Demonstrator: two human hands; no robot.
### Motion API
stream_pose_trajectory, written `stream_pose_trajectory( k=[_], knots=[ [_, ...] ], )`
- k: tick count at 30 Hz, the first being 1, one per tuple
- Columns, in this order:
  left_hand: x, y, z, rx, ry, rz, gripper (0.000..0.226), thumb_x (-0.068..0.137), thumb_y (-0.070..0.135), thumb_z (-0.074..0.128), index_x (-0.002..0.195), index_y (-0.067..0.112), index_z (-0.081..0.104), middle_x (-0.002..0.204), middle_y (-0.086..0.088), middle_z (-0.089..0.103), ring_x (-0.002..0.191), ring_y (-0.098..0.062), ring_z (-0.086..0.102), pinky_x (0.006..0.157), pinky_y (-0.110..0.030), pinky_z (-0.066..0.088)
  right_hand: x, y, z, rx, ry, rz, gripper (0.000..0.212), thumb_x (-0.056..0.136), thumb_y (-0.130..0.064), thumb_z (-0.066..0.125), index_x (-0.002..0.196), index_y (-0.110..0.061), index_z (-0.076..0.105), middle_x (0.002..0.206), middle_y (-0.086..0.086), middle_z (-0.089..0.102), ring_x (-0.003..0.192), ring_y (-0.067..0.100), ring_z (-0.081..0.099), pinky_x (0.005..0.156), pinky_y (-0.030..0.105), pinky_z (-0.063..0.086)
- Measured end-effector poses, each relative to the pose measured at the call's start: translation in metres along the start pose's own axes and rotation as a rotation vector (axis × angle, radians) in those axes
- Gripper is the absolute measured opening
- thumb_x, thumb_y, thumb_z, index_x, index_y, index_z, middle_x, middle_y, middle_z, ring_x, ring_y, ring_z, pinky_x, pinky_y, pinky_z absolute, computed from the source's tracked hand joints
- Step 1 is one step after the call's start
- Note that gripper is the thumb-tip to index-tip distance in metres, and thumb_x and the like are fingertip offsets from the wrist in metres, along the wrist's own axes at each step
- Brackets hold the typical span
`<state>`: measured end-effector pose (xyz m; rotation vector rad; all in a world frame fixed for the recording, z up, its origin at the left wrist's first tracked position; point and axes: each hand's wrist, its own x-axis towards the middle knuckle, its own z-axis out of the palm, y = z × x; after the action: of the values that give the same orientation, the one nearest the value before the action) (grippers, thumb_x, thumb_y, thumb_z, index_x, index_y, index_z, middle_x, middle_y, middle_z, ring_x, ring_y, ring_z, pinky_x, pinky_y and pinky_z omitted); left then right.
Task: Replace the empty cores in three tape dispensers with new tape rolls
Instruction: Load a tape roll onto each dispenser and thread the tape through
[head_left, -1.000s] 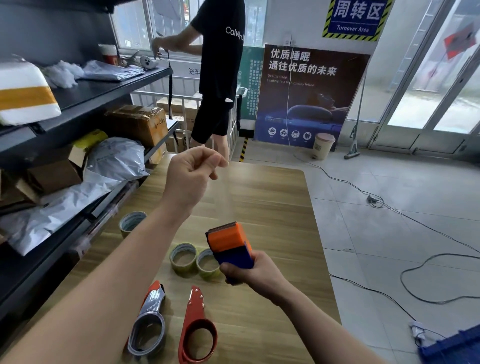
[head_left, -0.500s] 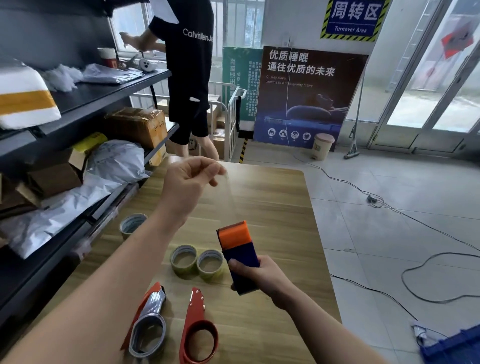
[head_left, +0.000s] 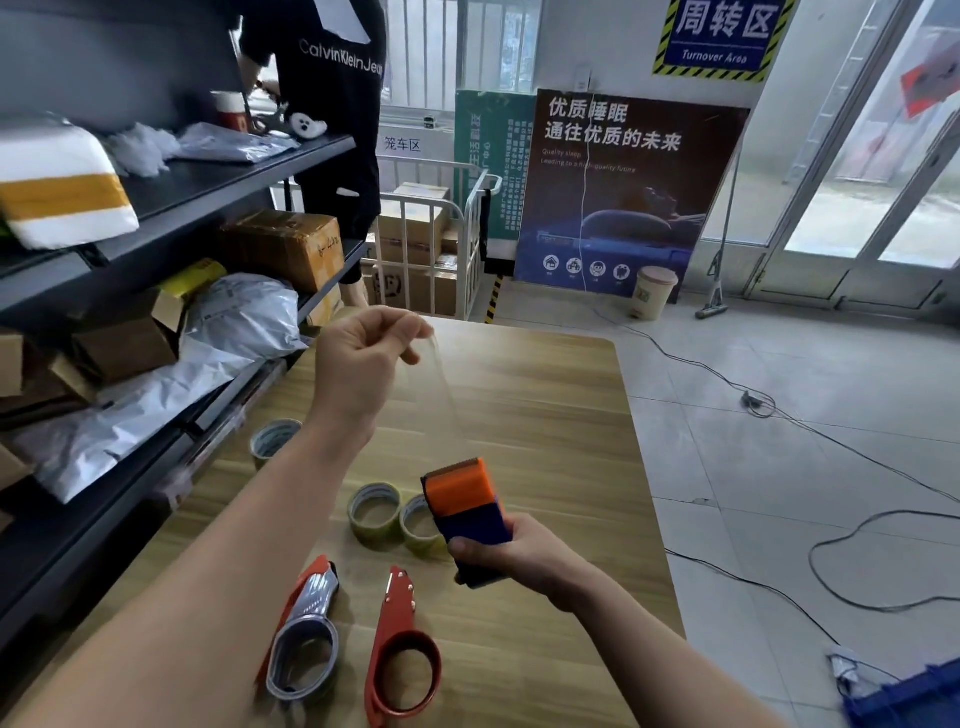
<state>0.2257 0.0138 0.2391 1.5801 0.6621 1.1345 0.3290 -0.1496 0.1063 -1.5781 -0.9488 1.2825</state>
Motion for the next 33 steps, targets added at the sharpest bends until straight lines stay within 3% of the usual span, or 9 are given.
stream_pose_trajectory(
  k=[4,11,17,21,24,28,30,33],
  knots=[
    [-0.004,-0.005,-0.002,-0.039,0.057,-0.050,0.018,0.090,0.012,0.060,0.075,0.018,0.068,0.081,0.000,0.071,0.058,-0.005,0.057,0.054,-0.010,0.043,-0.003,0.002,0.000,0.001,0.001,0.015,0.029,0.083,-0.035,0.073,0.098,-0.011,0.063,0.090,0.007,0.071,0.085,0.019,0.071,0.081,0.031,0.058],
    [-0.022,-0.012,0.003,-0.032,-0.024,-0.055,0.014,0.089,0.010,0.061,0.079,0.014,0.069,0.082,-0.002,0.072,0.061,-0.005,0.060,0.055,-0.010,0.044,0.003,0.007,-0.006,0.011,0.137,0.061,0.044,0.078,-0.046,0.075,0.097,-0.009,0.061,0.089,0.011,0.069,0.080,0.028,0.072,0.076,0.039,0.060],
    [-0.039,-0.025,0.008,0.054,-0.298,0.114,0.021,0.081,0.005,0.069,0.078,0.026,0.074,0.082,0.004,0.074,0.077,-0.016,0.068,0.075,-0.034,0.057,0.010,-0.003,-0.008,0.147,0.230,0.086,0.043,0.081,-0.047,0.071,0.097,-0.008,0.061,0.086,0.014,0.070,0.073,0.027,0.070,0.071,0.036,0.059],
    [-0.058,-0.043,0.013,0.184,-0.431,0.271,0.016,0.078,0.006,0.072,0.084,0.020,0.077,0.089,0.010,0.069,0.086,-0.009,0.066,0.075,-0.020,0.052,0.016,-0.008,-0.016,0.237,0.222,0.140,0.042,0.087,-0.041,0.065,0.107,-0.005,0.061,0.092,0.018,0.073,0.081,0.029,0.071,0.078,0.039,0.057],
    [-0.072,-0.061,0.016,0.244,-0.483,0.296,0.014,0.079,0.020,0.069,0.091,0.023,0.075,0.087,0.013,0.067,0.083,-0.006,0.065,0.073,-0.025,0.052,0.023,-0.011,-0.019,0.383,0.242,0.165,0.036,0.090,-0.030,0.056,0.114,-0.005,0.060,0.094,0.020,0.072,0.083,0.032,0.069,0.084,0.045,0.055],
    [-0.086,-0.077,0.015,0.473,-0.531,0.456,0.024,0.087,0.030,0.056,0.104,0.025,0.071,0.100,0.013,0.068,0.089,-0.009,0.064,0.074,-0.031,0.054,0.023,-0.020,-0.022,0.545,0.172,0.156,0.035,0.090,-0.023,0.043,0.112,-0.008,0.066,0.084,0.009,0.068,0.073,0.022,0.064,0.068,0.034,0.053],
    [-0.088,-0.084,0.015,0.632,-0.532,0.610,0.025,0.088,0.026,0.055,0.109,0.023,0.069,0.106,0.010,0.068,0.096,-0.011,0.063,0.081,-0.032,0.051,0.020,-0.022,-0.025,0.613,0.157,0.157,0.038,0.087,-0.019,0.036,0.108,-0.008,0.065,0.082,0.008,0.066,0.072,0.022,0.061,0.072,0.036,0.050],
    [-0.091,-0.096,0.014,0.751,-0.581,0.758,0.032,0.086,0.023,0.060,0.118,0.020,0.063,0.115,0.005,0.065,0.114,-0.014,0.057,0.097,-0.035,0.044,0.017,-0.024,-0.029,0.685,0.095,0.157,0.050,0.091,-0.036,0.037,0.121,-0.004,0.062,0.092,0.012,0.066,0.079,0.026,0.060,0.082,0.041,0.047]
  ],
)
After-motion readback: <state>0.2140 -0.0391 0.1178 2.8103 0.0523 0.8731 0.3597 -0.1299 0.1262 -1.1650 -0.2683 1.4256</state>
